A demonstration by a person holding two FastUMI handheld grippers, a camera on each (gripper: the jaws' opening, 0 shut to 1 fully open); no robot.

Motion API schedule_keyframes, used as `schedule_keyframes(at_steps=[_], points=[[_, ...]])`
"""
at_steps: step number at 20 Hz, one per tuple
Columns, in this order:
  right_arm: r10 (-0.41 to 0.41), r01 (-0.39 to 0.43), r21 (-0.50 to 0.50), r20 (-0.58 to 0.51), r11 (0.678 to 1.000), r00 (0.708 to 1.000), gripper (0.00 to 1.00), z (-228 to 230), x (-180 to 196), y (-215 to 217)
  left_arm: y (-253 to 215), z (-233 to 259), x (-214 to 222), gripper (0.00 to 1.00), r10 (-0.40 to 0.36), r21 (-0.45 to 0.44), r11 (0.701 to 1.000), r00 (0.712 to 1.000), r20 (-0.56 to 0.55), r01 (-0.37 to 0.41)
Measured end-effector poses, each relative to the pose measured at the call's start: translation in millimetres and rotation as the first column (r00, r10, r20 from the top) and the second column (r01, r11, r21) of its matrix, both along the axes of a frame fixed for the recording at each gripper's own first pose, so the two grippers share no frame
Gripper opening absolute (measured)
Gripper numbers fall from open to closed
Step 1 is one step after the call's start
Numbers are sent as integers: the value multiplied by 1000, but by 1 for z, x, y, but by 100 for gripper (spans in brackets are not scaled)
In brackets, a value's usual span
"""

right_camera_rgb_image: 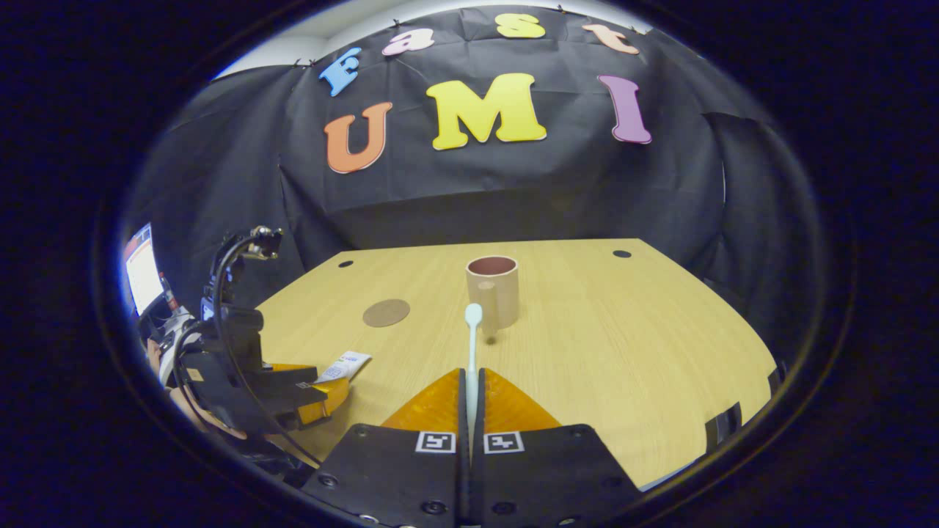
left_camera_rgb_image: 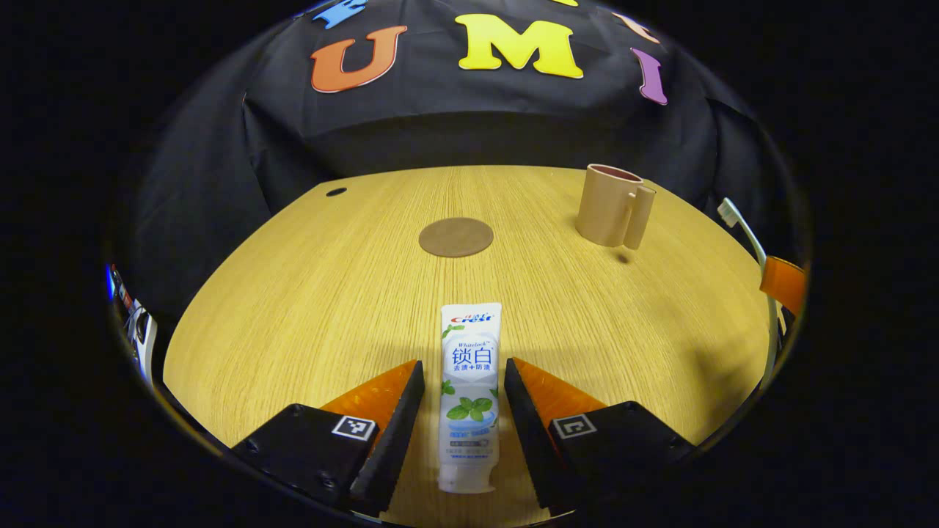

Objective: Put the toothbrush and toothpaste on the desktop into the cup, then pick up the cup and place it on the coaster on the desktop.

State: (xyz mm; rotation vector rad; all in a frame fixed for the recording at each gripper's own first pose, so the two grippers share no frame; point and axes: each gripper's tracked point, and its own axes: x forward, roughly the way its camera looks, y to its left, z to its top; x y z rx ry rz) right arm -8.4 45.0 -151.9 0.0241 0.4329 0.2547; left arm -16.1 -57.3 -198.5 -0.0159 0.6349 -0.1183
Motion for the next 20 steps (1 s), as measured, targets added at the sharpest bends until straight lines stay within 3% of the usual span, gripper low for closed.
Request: schedule_keyframes(at_steps=[2,3,4,5,6,8,9,10,11,16,20], points=[[-3,3,-2,16,1000,1000,0,6,-1,-3,-4,-1,2,68,-10,-4,1000,1000,-23,10],[-1,1,-1,25,1000,1000,0,9,-1,-3,-4,0,2,70,-14,-4,1000,1000,-26,14],[-4,4,2,34,1000,999,0,12,-1,-4,-6,-1,3,66,-25,2,1000,999,-33,25],[-1,1,4,44,1000,999,0,16,-2,-3,-8,-1,4,73,-42,8,999,999,-35,42],[1,-1,5,58,1000,998,0,19,-3,-4,-9,0,4,65,-60,16,998,997,-40,61],[4,-5,7,76,1000,997,0,27,-4,-4,-14,1,5,68,-104,7,995,994,-47,104],[7,-8,11,82,1000,997,0,29,-5,-3,-14,3,5,65,-109,-3,994,992,-58,109],[6,-8,16,87,1000,996,0,32,-4,-5,-12,2,6,54,-113,-9,994,991,-64,113],[6,-8,19,94,1000,996,0,35,-3,-6,-13,3,6,52,-119,-14,993,991,-63,118],[-11,7,33,124,999,992,0,53,12,-14,-13,13,11,41,-140,-23,990,990,12,140],[-13,0,73,172,997,985,0,77,37,-8,-7,42,24,37,-105,-51,992,987,125,112]])
